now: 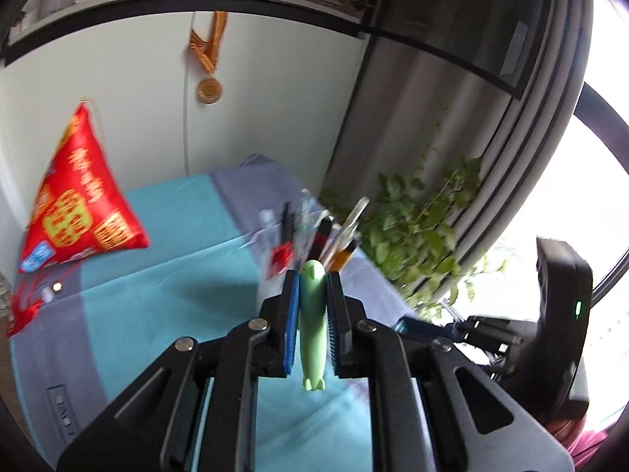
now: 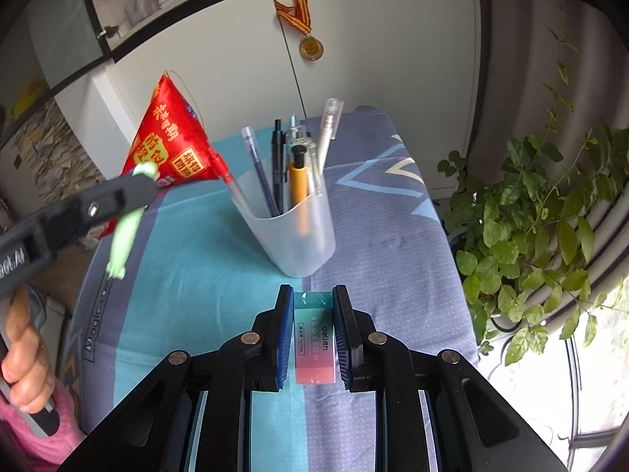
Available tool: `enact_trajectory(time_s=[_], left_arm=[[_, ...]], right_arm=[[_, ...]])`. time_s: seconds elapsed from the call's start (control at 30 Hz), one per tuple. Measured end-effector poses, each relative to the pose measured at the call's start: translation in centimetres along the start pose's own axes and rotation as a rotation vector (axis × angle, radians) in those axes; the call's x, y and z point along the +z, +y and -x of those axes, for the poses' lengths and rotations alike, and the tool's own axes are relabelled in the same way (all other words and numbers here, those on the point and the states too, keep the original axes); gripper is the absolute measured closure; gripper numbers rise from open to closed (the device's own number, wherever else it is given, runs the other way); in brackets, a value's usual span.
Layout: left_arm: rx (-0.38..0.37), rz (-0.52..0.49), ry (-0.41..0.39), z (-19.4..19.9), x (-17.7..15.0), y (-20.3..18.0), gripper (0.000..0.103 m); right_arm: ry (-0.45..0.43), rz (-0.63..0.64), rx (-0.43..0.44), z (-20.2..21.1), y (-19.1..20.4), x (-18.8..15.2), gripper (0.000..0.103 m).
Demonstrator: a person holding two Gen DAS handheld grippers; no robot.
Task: Organize stationery
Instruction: 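Carry the eraser with the right tool while the left tool carries the highlighter to the cup, then drop the green highlighter into the cup and open the left tool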
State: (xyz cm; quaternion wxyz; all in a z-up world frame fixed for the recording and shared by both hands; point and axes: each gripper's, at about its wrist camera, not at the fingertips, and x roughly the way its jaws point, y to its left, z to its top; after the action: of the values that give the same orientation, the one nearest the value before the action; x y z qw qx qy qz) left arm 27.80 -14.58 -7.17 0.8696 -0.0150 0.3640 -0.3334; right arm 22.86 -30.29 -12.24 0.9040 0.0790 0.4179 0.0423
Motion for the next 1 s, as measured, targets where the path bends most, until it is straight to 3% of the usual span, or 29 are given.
enact_trajectory(time_s=[0.2,0.37,0.47,0.8,1.0], left_arm=[[0.046,0.031,0.015,-4.2,2.8,-0.5,0.092],[0.086,0.060,0.034,-6.5,3.2,0.1,0.091],[0.129,0.044,-0.007,-6.6,3.0,-0.1,0.091],[0.137,-0.034,-0.009,-6.5,2.4,-1.5,0.091],[0.182,-0.101,-0.013,-6.5,1.6,-2.3,0.091]], right_arm=[[-0.022,-0.026,0.010,0.7,-1.5,-0.2,0.082],[-0.048,-0.051,0.015,1.1,-2.6,0.3,0.082],[-0.068,-0.061,0.019,1.1,-2.8,0.9,0.082],[-0.080,-0.077,0.041,1.0,-2.8,1.5,0.082],[-0.075,-0.084,0.041,0.9,-2.9,1.6,0.082]])
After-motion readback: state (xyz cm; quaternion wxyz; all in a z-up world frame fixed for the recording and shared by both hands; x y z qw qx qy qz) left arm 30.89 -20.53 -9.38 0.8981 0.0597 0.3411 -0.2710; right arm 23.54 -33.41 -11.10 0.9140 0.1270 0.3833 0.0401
